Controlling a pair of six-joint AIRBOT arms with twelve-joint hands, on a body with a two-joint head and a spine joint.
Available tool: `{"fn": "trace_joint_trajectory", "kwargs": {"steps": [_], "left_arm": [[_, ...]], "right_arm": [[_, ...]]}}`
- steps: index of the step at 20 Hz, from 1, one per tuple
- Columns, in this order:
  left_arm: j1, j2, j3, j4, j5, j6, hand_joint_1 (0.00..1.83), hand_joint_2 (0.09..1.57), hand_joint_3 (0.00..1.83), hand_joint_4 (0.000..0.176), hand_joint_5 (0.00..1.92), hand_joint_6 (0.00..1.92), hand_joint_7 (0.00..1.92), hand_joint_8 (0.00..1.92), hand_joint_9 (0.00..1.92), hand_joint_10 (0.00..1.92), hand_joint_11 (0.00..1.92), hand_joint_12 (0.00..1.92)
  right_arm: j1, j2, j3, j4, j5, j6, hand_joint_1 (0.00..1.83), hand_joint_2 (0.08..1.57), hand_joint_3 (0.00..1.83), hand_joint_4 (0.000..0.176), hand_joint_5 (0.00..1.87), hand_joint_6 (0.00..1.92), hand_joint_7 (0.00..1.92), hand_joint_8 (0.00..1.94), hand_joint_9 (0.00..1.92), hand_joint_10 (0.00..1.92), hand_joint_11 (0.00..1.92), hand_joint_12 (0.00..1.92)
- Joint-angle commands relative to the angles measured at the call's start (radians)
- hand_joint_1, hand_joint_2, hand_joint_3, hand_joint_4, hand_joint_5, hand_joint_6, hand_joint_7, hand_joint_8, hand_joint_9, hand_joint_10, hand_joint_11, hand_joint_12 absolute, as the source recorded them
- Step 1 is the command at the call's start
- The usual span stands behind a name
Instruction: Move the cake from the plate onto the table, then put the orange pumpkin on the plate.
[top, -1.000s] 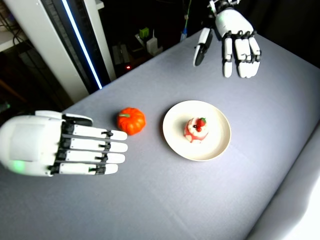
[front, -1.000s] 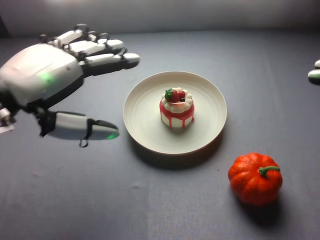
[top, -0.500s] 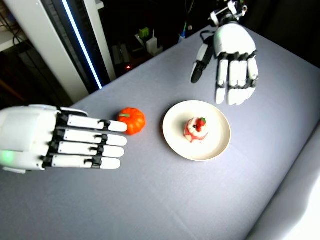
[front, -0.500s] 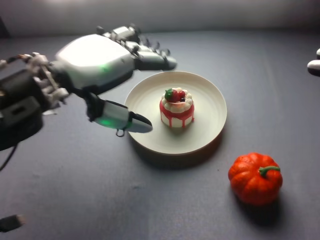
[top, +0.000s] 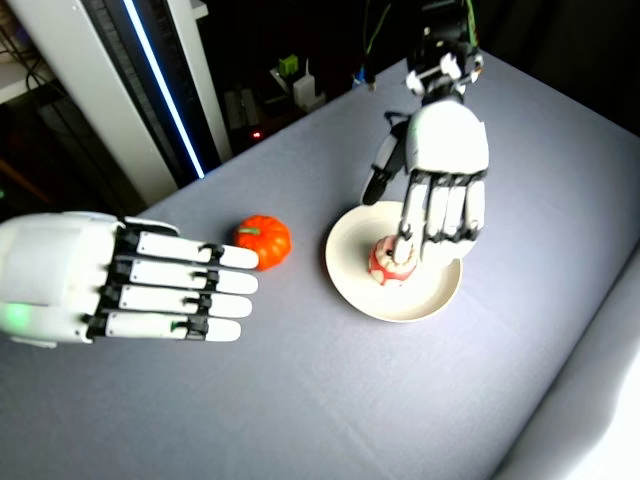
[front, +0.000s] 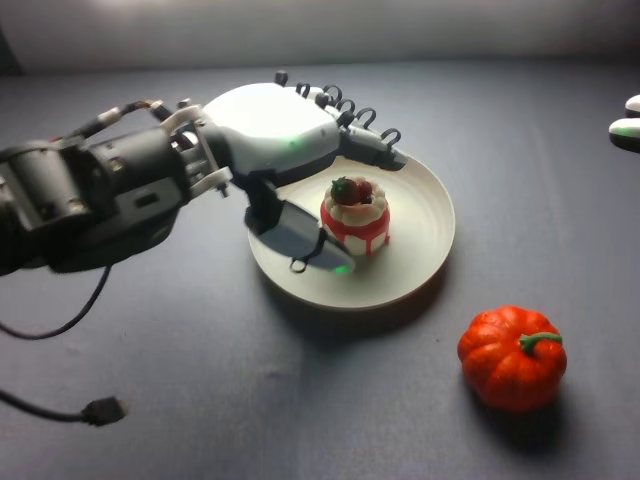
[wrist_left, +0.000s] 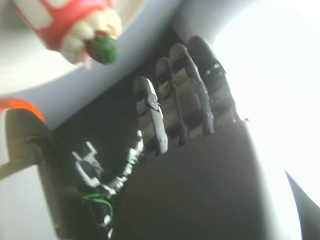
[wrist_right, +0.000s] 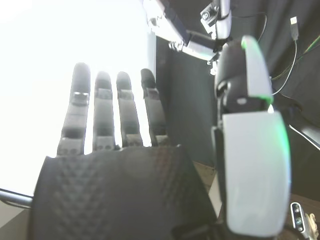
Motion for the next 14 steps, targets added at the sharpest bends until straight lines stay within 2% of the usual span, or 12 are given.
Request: {"fn": "trace_joint_trajectory", "kwargs": {"steps": [1, 2, 4, 6, 7, 8, 9, 10, 11, 12, 13, 14], "left_arm": [[-0.021, -0.007, 0.010, -0.002, -0.080, -0.001, 0.72, 0.89, 0.00, 0.118, 0.46, 0.00, 0.47, 0.00, 0.47, 0.00, 0.32, 0.60], [-0.030, -0.025, 0.024, 0.021, -0.055, -0.001, 0.80, 0.87, 0.00, 0.125, 0.46, 0.00, 0.49, 0.00, 0.53, 0.01, 0.36, 0.53], [-0.036, -0.048, 0.044, 0.038, -0.029, -0.001, 0.82, 0.86, 0.00, 0.125, 0.47, 0.00, 0.50, 0.01, 0.55, 0.02, 0.38, 0.53], [-0.037, -0.062, 0.060, 0.041, -0.014, -0.001, 0.88, 0.83, 0.00, 0.108, 0.49, 0.00, 0.52, 0.00, 0.58, 0.01, 0.40, 0.62], [-0.037, -0.064, 0.063, 0.041, -0.007, -0.001, 0.89, 0.84, 0.00, 0.119, 0.47, 0.00, 0.53, 0.00, 0.59, 0.01, 0.42, 0.65], [-0.038, -0.067, 0.066, 0.044, 0.000, -0.001, 0.91, 0.86, 0.00, 0.115, 0.46, 0.00, 0.51, 0.00, 0.59, 0.00, 0.46, 0.62], [-0.038, -0.071, 0.073, 0.046, 0.008, -0.001, 0.93, 0.88, 0.00, 0.094, 0.49, 0.00, 0.49, 0.00, 0.59, 0.00, 0.46, 0.67], [-0.037, -0.079, 0.083, 0.046, 0.017, -0.001, 0.94, 0.94, 0.00, 0.090, 0.52, 0.00, 0.55, 0.00, 0.64, 0.01, 0.42, 0.86], [-0.037, -0.081, 0.085, 0.045, 0.019, -0.001, 0.94, 0.94, 0.00, 0.090, 0.52, 0.00, 0.55, 0.00, 0.64, 0.01, 0.42, 0.86], [-0.037, -0.086, 0.089, 0.045, 0.023, -0.001, 0.97, 0.96, 0.00, 0.074, 0.56, 0.00, 0.61, 0.00, 0.68, 0.01, 0.41, 0.93], [-0.035, -0.090, 0.092, 0.045, 0.024, -0.001, 1.05, 0.98, 0.00, 0.027, 0.63, 0.00, 0.74, 0.02, 0.81, 0.04, 0.43, 1.08], [-0.035, -0.093, 0.094, 0.045, 0.023, -0.006, 1.09, 1.01, 0.00, 0.000, 0.67, 0.00, 0.85, 0.01, 0.92, 0.04, 0.49, 1.04]], "right_arm": [[0.014, 0.001, 0.006, 0.040, 0.118, 0.004, 0.73, 1.05, 0.00, 0.016, 0.25, 0.00, 0.18, 0.01, 0.21, 0.01, 0.00, 0.90], [0.015, 0.001, 0.006, 0.040, 0.118, 0.004, 0.76, 1.06, 0.00, 0.013, 0.26, 0.00, 0.18, 0.00, 0.21, 0.01, 0.00, 0.88], [0.015, -0.001, 0.007, 0.040, 0.118, 0.004, 0.78, 1.06, 0.00, 0.010, 0.27, 0.00, 0.19, 0.00, 0.22, 0.01, 0.00, 0.90], [0.015, -0.005, 0.009, 0.039, 0.118, 0.004, 0.87, 1.04, 0.00, 0.000, 0.28, 0.00, 0.21, 0.00, 0.25, 0.01, 0.00, 0.94], [0.015, -0.007, 0.009, 0.038, 0.118, 0.004, 0.90, 1.04, 0.00, 0.003, 0.27, 0.00, 0.20, 0.00, 0.24, 0.01, 0.00, 0.94], [0.014, -0.007, 0.010, 0.037, 0.117, 0.004, 0.90, 1.04, 0.00, 0.000, 0.28, 0.01, 0.21, 0.00, 0.25, 0.01, 0.00, 0.94], [0.014, -0.008, 0.010, 0.036, 0.116, 0.004, 0.89, 1.05, 0.00, 0.000, 0.28, 0.00, 0.22, 0.00, 0.21, 0.00, 0.00, 0.78], [0.014, -0.008, 0.011, 0.034, 0.115, 0.004, 0.87, 1.05, 0.00, 0.000, 0.29, 0.00, 0.22, 0.00, 0.20, 0.00, 0.00, 0.77], [0.014, -0.008, 0.011, 0.034, 0.115, 0.004, 0.87, 1.05, 0.00, 0.000, 0.29, 0.00, 0.22, 0.00, 0.20, 0.00, 0.00, 0.77], [0.014, -0.009, 0.011, 0.034, 0.115, 0.004, 0.86, 1.05, 0.00, 0.000, 0.30, 0.00, 0.22, 0.00, 0.20, 0.00, 0.00, 0.75], [0.014, -0.010, 0.012, 0.033, 0.115, 0.004, 0.87, 1.06, 0.00, 0.000, 0.31, 0.00, 0.23, 0.00, 0.19, 0.00, 0.00, 0.71], [0.015, -0.014, 0.015, 0.030, 0.113, 0.006, 0.92, 1.05, 0.00, 0.000, 0.32, 0.00, 0.24, 0.00, 0.18, 0.00, 0.00, 0.68]]}}
